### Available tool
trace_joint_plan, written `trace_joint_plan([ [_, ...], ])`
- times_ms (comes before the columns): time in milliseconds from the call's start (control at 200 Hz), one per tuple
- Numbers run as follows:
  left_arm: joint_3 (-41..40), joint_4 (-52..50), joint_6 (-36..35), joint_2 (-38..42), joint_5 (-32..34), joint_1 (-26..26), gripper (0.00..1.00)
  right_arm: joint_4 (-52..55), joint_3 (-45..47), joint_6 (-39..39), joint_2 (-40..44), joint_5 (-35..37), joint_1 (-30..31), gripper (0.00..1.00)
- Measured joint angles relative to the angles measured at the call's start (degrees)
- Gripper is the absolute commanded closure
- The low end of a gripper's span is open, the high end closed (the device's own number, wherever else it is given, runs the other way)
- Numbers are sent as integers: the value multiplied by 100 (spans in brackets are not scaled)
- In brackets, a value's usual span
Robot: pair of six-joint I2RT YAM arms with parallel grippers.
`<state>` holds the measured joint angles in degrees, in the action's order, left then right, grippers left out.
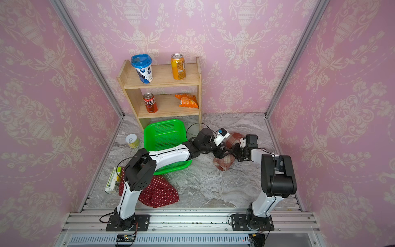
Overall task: Roll up the skirts
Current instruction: Pick up the skirt from the center of the board, then adjust the basket at the center of the board.
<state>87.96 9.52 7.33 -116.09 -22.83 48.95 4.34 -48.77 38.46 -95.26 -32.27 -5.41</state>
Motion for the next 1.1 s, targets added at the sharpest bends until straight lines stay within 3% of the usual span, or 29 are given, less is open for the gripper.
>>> trace_joint_plan([
  [210,-1600,625,13,2247,1185,0,23,1362,-831,-774,925,98,354,100],
  [495,-2734,214,4,3963,3161,-2,23,2487,-2734,-1471,1237,212,2039,100],
  [610,-3224,-4,4,4669,3716,-2,23,2505,-3263,-1447,822,214,2782,100],
  [826,-3394,-262,13,5567,4201,-2,23,2020,-3836,-973,-590,221,3915,100],
  [1101,-3731,-623,111,6004,4365,-2,23,1519,-4896,-267,-2319,205,4387,100],
])
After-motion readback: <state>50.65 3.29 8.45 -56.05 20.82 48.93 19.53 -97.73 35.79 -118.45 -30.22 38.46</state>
